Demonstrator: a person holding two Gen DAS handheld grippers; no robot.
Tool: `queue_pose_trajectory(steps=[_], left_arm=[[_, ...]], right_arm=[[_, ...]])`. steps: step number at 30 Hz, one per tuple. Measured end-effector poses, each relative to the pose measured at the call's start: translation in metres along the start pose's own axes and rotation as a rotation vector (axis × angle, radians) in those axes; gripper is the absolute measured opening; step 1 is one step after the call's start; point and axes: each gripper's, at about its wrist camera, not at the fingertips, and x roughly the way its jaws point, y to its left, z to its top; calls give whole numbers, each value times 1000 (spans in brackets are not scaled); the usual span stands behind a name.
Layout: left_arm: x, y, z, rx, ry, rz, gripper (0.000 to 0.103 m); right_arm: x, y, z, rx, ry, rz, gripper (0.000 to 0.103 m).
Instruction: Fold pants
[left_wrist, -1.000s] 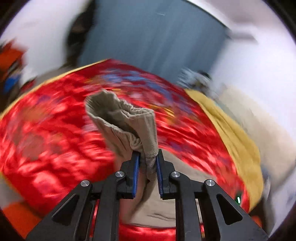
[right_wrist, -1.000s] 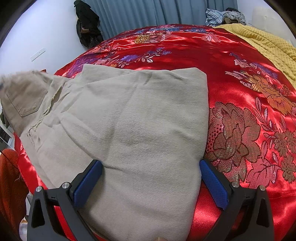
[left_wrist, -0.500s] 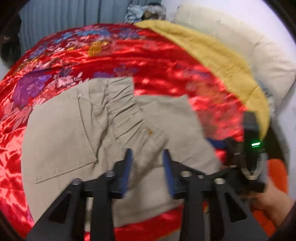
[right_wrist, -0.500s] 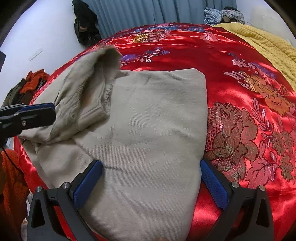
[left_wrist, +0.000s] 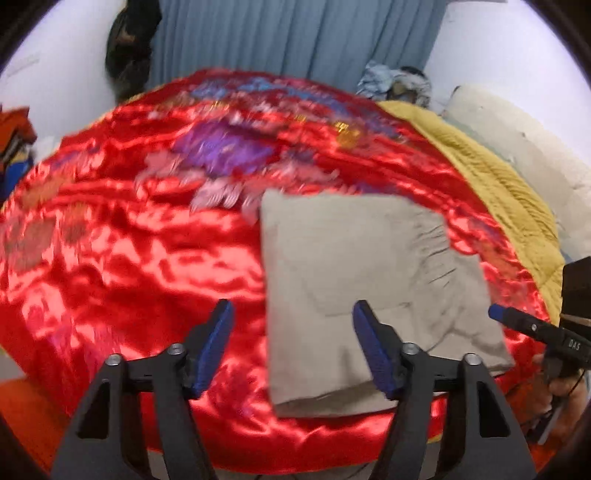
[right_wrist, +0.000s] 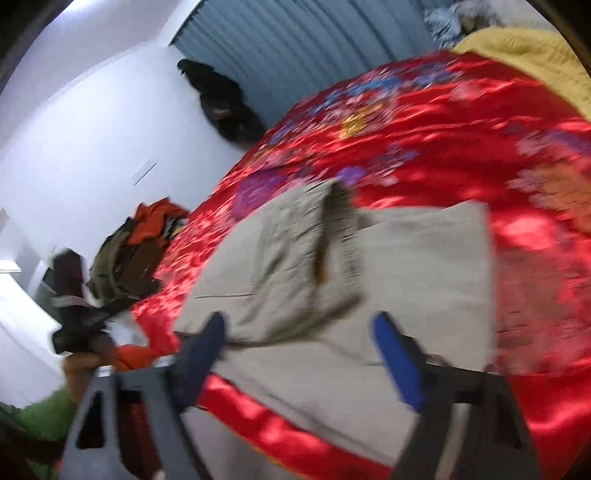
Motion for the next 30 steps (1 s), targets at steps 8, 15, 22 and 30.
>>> queue_pose_trajectory(steps=[8,15,22,30], left_arm=[[-1,-4,-14,57,8,0,56],[5,-9,-18,86,31,-20,50],[27,-41,-22,203,72,-49,40],[41,-41,-27,195,94,-50,39]], right_arm=[[40,6,5,8,56,-53,54],[44,8,16,-18,41,-169,10],[29,10,40,-106,-29,-226,9],[10,-24,17,66,-47,-116,53]])
